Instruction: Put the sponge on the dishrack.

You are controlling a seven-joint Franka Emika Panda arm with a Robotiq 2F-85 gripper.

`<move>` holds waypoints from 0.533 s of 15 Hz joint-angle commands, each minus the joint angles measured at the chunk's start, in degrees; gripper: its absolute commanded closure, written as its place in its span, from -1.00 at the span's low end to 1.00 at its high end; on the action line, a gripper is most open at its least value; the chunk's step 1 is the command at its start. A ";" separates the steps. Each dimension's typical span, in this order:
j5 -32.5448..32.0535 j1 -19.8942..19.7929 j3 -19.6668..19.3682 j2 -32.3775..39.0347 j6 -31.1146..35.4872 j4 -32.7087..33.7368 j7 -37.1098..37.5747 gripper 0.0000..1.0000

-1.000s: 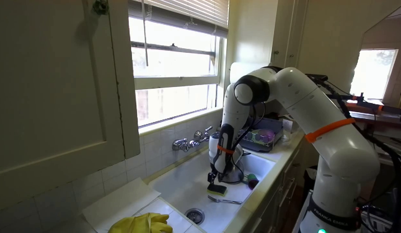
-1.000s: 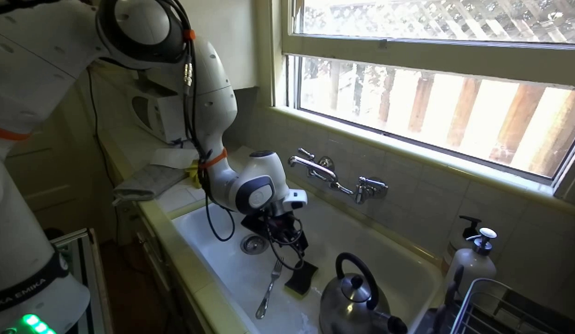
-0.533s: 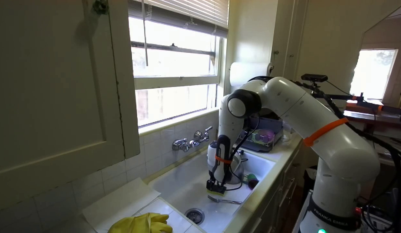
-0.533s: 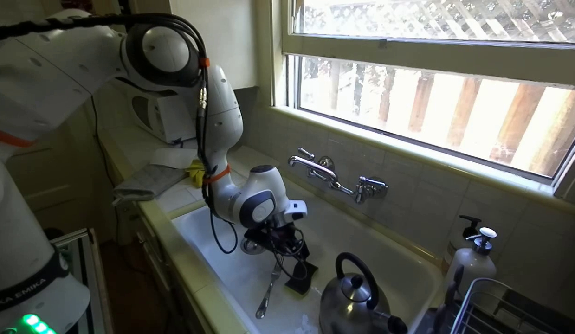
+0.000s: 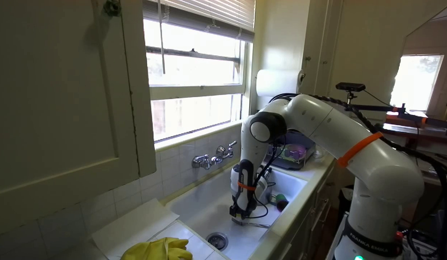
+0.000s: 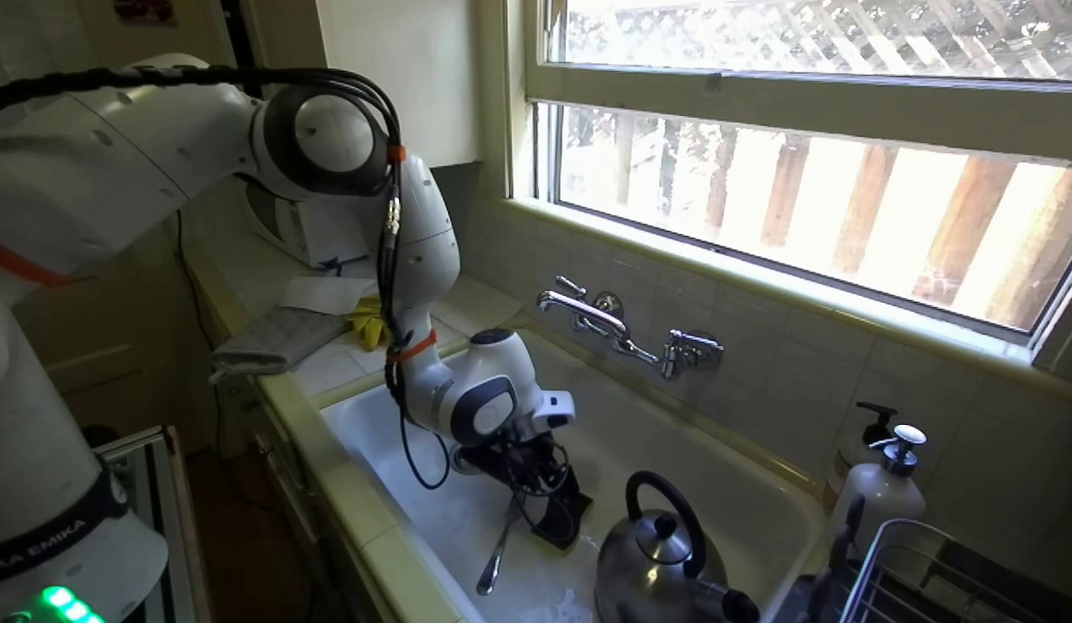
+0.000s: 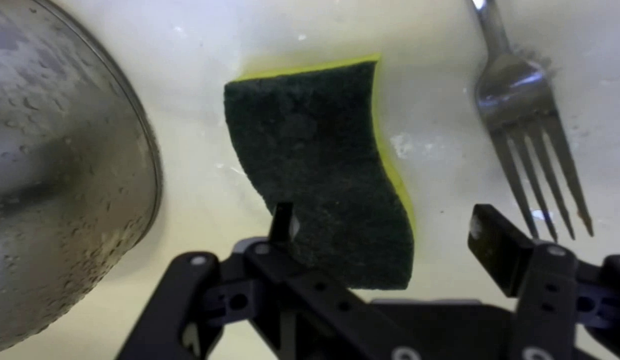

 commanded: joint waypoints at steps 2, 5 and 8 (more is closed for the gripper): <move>2.26 0.27 -0.33 3.60 1.63 3.09 -0.66 -0.51; 2.55 -0.04 -0.15 4.19 1.71 3.93 -0.74 -0.10; 2.87 0.26 -0.52 3.92 1.72 4.00 -0.62 0.37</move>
